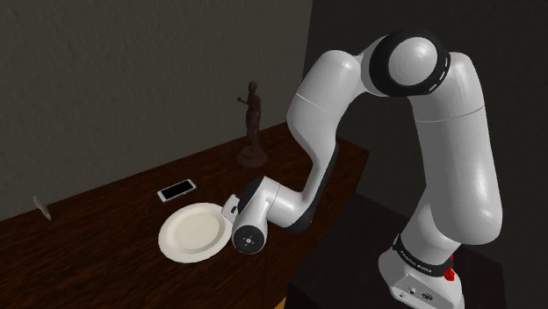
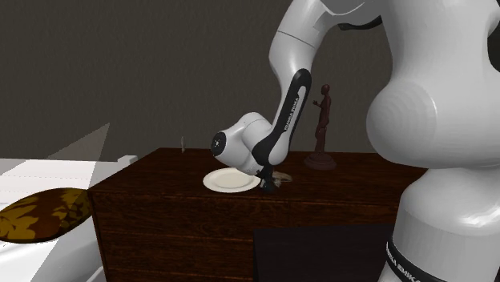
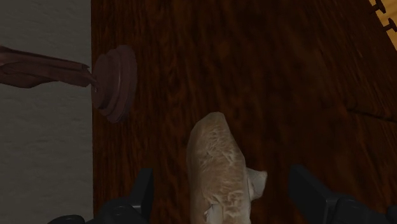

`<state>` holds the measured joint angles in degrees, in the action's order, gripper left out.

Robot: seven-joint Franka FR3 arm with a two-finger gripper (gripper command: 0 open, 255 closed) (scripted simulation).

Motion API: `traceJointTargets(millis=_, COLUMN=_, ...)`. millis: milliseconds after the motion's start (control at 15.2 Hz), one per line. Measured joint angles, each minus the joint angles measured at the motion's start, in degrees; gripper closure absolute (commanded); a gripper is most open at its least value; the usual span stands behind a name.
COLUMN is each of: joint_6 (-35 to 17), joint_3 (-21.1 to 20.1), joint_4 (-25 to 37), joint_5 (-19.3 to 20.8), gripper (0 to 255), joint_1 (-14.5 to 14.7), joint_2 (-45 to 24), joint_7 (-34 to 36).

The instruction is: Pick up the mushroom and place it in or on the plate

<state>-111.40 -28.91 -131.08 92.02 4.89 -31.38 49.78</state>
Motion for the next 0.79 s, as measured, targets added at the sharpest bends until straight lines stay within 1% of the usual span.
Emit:
traceJointTargets(millis=66, joint_6=0.0, joint_3=0.0, joint_4=0.0, joint_5=0.0, gripper=255, joint_1=0.0, joint_2=0.0, joint_7=0.0)
traceJointTargets(millis=792, joint_6=0.0, joint_3=-0.1, joint_4=-0.1, joint_5=-0.2, gripper=255, joint_1=-0.2, joint_2=0.5, joint_7=-0.3)
